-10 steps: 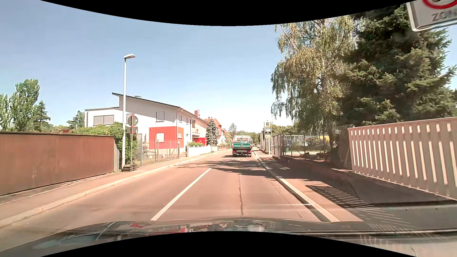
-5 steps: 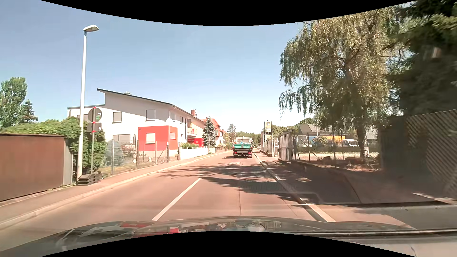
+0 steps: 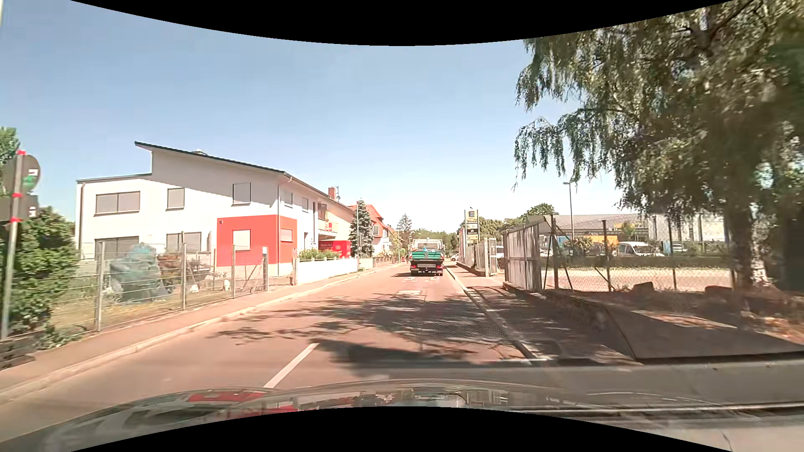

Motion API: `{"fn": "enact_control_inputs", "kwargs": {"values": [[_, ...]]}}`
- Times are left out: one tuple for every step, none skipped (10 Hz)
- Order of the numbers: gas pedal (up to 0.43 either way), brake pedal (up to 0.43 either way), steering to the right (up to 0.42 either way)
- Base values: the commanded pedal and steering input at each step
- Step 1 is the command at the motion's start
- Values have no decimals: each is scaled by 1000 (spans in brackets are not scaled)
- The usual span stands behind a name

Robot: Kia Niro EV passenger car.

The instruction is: Follow the waypoints while adhering to traffic rules and regulations

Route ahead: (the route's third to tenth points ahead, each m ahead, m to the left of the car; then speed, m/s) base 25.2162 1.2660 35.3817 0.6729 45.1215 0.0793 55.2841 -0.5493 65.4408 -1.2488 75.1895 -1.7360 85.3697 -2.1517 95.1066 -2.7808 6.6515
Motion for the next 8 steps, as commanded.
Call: {"fn": "enact_control_inputs", "kwargs": {"values": [[130, 0, 13], [130, 0, 14], [130, 0, 14], [130, 0, 14], [130, 0, 14], [110, 0, 14], [98, 0, 14], [87, 0, 14]]}}
